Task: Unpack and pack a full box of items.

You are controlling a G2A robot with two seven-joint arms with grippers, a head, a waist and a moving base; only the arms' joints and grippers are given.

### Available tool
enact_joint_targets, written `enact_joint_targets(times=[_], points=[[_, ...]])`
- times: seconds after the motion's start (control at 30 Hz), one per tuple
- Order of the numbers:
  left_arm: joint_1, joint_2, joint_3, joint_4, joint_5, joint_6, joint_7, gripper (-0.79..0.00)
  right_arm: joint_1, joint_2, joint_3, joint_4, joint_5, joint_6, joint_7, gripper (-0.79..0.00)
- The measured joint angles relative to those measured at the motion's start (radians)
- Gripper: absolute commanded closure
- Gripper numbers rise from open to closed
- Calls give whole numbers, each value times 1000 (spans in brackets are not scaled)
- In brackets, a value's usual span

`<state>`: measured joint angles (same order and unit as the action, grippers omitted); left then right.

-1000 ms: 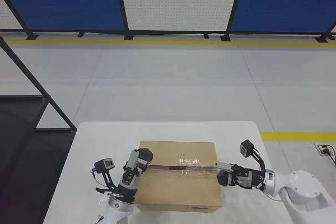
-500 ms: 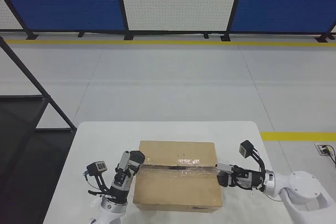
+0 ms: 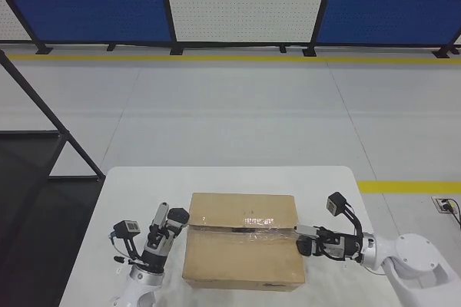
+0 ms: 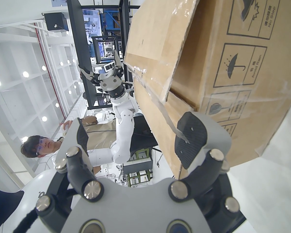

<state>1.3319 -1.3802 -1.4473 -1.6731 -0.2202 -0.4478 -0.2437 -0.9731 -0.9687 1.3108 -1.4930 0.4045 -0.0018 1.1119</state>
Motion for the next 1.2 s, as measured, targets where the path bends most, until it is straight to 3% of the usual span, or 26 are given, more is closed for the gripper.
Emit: enact_joint_targets(times=[0.47,1.2], points=[[-31,19,-31,43,-62,82,-191,-785,0,2,-2,-8,1,-1,-4,-785],[-53,30,-21,90,-44,72,-193,-785,-9,7,6,-20,13,-30,15,-785]])
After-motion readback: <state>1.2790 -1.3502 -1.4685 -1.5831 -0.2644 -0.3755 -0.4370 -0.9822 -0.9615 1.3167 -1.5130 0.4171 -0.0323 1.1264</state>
